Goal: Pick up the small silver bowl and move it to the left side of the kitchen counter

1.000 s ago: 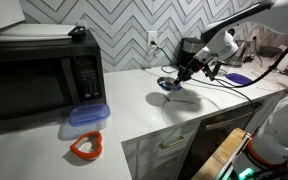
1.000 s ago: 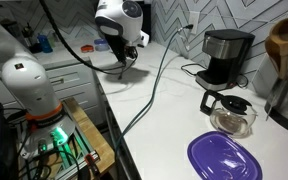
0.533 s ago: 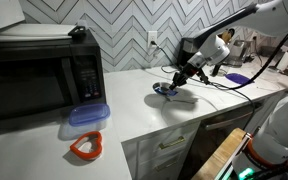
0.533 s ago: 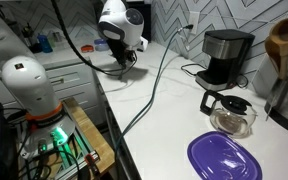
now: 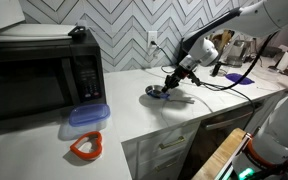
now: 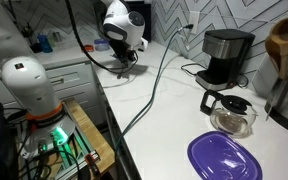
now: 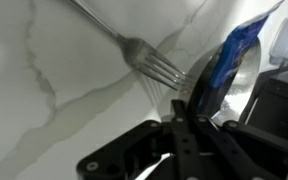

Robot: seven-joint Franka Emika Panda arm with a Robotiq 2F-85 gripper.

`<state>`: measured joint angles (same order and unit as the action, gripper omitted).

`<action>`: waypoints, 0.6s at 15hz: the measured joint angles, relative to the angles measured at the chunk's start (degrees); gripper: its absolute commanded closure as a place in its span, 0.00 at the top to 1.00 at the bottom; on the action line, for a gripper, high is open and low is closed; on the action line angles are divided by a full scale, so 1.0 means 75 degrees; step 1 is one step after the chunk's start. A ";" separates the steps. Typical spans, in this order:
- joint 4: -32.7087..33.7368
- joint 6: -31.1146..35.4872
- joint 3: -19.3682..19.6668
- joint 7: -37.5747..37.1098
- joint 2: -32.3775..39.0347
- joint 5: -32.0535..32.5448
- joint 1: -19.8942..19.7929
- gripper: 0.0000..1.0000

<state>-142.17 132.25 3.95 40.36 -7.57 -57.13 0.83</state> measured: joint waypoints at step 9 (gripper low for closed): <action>0.0761 0.0469 -0.0292 -0.0072 0.0758 -0.0373 -0.0003 0.01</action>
<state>-136.46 135.76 1.76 39.81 -1.89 -59.93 0.81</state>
